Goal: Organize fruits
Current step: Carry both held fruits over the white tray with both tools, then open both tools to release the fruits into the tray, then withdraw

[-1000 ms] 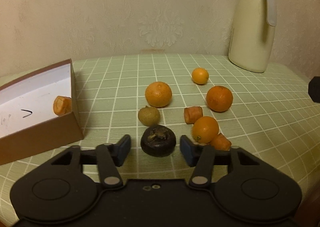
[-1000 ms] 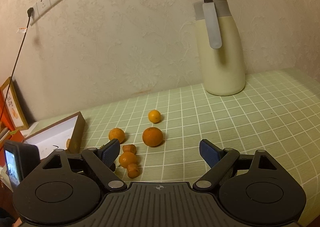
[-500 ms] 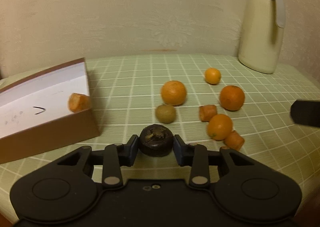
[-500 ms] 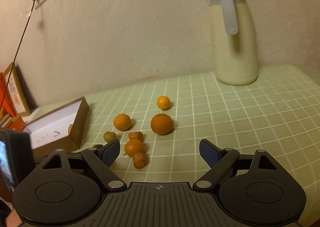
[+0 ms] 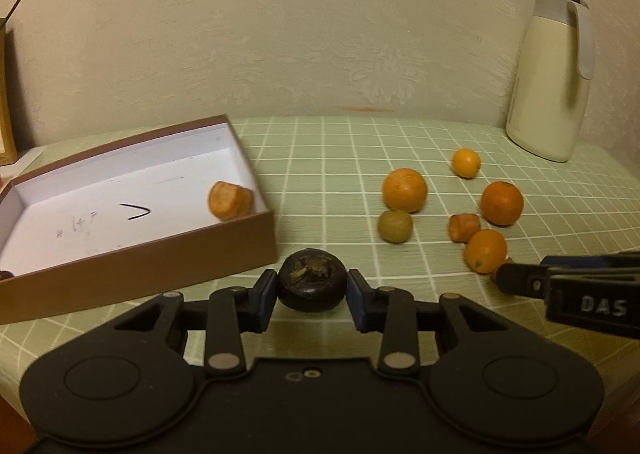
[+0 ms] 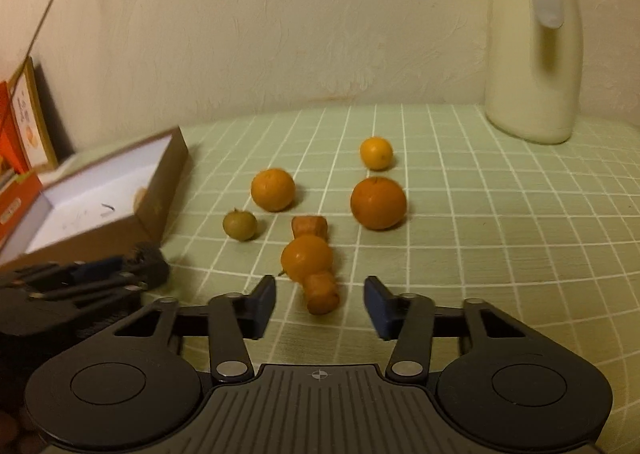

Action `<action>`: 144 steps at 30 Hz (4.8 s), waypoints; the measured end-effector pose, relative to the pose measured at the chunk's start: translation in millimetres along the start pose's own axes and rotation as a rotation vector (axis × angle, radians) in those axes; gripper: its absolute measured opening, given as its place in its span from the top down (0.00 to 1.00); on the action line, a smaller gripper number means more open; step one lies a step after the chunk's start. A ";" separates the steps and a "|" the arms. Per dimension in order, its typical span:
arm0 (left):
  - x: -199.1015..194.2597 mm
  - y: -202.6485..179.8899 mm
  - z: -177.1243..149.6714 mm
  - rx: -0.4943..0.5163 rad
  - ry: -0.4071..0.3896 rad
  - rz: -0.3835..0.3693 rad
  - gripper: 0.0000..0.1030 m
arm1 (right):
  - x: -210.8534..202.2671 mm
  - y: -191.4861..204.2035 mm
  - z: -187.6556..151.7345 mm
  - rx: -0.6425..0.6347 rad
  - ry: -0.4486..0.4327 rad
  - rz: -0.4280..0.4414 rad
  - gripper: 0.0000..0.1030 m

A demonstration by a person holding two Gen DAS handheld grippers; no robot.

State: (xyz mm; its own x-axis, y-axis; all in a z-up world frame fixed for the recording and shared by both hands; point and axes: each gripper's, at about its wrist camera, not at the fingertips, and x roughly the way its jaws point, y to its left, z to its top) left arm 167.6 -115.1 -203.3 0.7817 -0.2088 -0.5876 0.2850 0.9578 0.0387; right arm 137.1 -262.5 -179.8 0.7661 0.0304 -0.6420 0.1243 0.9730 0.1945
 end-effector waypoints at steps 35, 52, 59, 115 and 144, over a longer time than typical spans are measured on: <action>-70.7 74.5 7.0 -0.097 -0.107 0.087 0.73 | -44.4 82.6 23.6 -0.106 -0.162 0.194 0.79; -113.0 151.3 18.2 -0.221 -0.191 0.253 0.73 | -41.5 158.4 45.1 -0.153 -0.238 0.339 0.79; -111.6 178.8 20.5 -0.247 -0.184 0.303 0.73 | -27.6 176.1 54.6 -0.176 -0.220 0.359 0.79; -80.6 210.4 45.0 -0.243 -0.158 0.401 0.14 | 36.4 159.4 99.2 -0.042 -0.219 0.272 0.06; -122.2 83.4 45.3 -0.089 -0.193 0.160 0.08 | -77.4 57.6 57.8 0.006 -0.334 0.136 0.00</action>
State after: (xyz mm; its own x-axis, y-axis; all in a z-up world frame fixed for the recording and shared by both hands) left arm 120.9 -18.6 -91.6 0.9067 -0.0788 -0.4145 0.1057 0.9935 0.0424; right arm 121.4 -222.0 -76.1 0.9394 0.0819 -0.3328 0.0103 0.9638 0.2664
